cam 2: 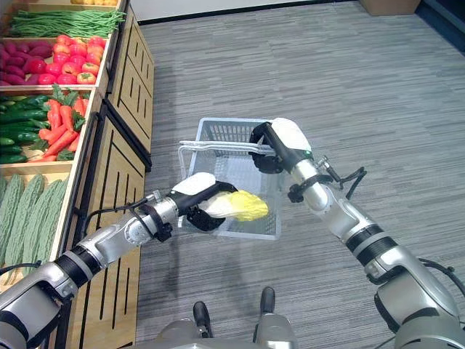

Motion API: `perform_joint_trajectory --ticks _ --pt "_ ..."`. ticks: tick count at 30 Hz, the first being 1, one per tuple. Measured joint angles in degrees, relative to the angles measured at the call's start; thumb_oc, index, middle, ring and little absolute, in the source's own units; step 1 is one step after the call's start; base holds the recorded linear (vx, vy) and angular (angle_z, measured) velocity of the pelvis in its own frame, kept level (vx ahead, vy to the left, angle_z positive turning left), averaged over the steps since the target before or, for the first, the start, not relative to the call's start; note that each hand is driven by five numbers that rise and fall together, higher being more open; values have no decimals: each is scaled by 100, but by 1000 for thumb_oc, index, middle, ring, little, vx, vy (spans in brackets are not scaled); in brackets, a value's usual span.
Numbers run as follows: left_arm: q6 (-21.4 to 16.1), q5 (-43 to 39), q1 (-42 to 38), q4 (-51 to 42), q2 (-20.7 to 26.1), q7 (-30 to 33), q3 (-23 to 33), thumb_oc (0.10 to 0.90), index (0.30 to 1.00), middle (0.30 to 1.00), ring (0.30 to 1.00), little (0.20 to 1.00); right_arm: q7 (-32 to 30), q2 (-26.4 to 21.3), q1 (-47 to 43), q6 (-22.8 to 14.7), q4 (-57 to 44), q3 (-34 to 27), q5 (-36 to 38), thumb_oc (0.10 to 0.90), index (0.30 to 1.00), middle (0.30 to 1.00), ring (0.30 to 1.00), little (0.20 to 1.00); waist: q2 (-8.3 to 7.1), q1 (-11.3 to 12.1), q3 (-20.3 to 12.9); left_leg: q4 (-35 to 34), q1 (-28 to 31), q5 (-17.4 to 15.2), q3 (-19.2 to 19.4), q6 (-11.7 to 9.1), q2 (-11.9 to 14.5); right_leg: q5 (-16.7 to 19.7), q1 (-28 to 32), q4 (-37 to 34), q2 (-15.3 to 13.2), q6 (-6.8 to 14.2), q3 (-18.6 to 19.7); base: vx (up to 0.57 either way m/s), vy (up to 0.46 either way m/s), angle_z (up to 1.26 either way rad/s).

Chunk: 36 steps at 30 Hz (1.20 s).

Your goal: Get the vegetables into the basket

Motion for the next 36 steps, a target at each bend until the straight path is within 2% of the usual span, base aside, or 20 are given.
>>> perform_joint_trajectory --ticks 7,8,9,10,13,17,23,24,27,29,30,31,32,33,34,36 --pt "173 464 44 381 -264 592 274 400 300 300 300 300 275 24 228 -71 -146 -14 289 400 300 300 300 300 0 7 0 0 38 0 -12 0 0 0 47 0 -2 0 -16 0 0 0" --pt "185 556 82 469 -325 653 326 678 690 690 690 690 280 24 251 -71 -189 -17 326 400 300 300 300 300 0 4 0 0 43 0 -12 0 0 0 51 0 -2 0 -16 0 0 0" --pt "201 620 114 544 -385 699 373 820 887 887 887 887 292 18 270 -71 -217 -18 327 400 300 300 300 300 0 1 0 0 46 0 -11 0 1 0 53 0 -2 0 -16 0 0 0" --pt "310 787 181 636 -489 812 389 900 1000 1000 1000 1000 317 24 337 -71 -306 -19 331 400 300 300 300 300 -4 3 -1 0 45 0 -12 0 3 0 53 0 -1 0 -19 0 0 0" --pt "373 1001 319 809 -667 904 497 900 1000 1000 1000 1000 353 23 433 -71 -435 -18 331 400 300 300 300 300 -6 -4 -2 0 46 0 -13 0 1 0 54 0 -2 0 -20 -11 0 0" --pt "408 1156 393 840 -681 907 491 900 1000 1000 1000 1000 378 31 450 -71 -446 -25 333 400 300 300 300 300 -10 -3 -5 0 46 1 -18 1 0 0 58 1 -5 0 -25 0 0 0" --pt "324 1130 392 -1 -493 736 467 900 1000 1000 1000 1000 382 57 462 -67 -185 -71 322 400 300 300 300 300 -13 30 -7 0 66 1 -76 2 -4 0 105 1 -11 0 -74 -2 -1 5" --pt "195 1030 393 -332 -417 586 465 900 1000 1000 1000 1000 380 61 470 -65 -123 -82 320 400 300 300 300 300 -15 38 -8 0 81 1 -81 1 -4 0 125 1 -11 0 -76 0 0 0" --pt "152 581 403 -957 -271 231 448 900 1000 1000 1000 1000 277 140 507 -63 32 -227 133 400 300 300 300 300 -20 46 -10 0 86 4 -105 5 -6 0 140 1 -13 0 -88 -3 -2 1" --pt "142 -1 428 -1462 -126 -3 438 900 1000 1000 1000 1000 221 161 531 -63 153 -325 9 400 300 300 300 300 -20 60 -10 0 85 9 -127 11 -7 0 150 0 -18 0 -105 -8 -3 6" --pt "37 -859 416 -2309 118 -270 438 900 1000 1000 1000 1000 168 169 551 -38 426 -361 -137 400 300 300 300 300 -22 82 -16 1 97 12 -153 16 -19 0 175 0 -31 0 -122 -13 0 7" --pt "49 -990 410 -2406 153 -316 428 900 1000 1000 1000 1000 169 174 554 -38 452 -361 -140 400 300 300 300 300 -22 83 -16 0 98 13 -155 17 -20 0 177 1 -32 0 -123 -9 2 6" --pt "103 -2119 268 -3064 574 -726 215 900 1000 1000 1000 1000 168 245 562 -35 704 -361 -191 400 300 300 300 300 -26 84 -19 1 98 16 -160 21 -28 0 180 1 -39 0 -128 0 0 0" --pt "86 -2583 190 -3287 717 -912 116 900 1000 1000 1000 1000 168 268 575 -17 805 -361 -211 400 300 300 300 300 -26 85 -23 1 97 16 -166 22 -32 0 185 1 -45 0 -134 -10 -3 6" --pt "-10 -3610 148 -3553 754 -1399 37 900 1000 1000 1000 1000 169 277 691 89 986 -362 -256 400 300 300 300 300 4 96 -44 1 100 16 -185 22 -55 -1 197 1 -72 1 -150 -13 -4 5" --pt "60 -4383 177 -3606 723 -1695 7 900 1000 1000 1000 1000 170 402 758 157 1272 -368 -257 400 300 300 300 300 -4 101 -49 1 101 21 -185 30 -62 -1 198 1 -77 1 -147 -3 -1 2"
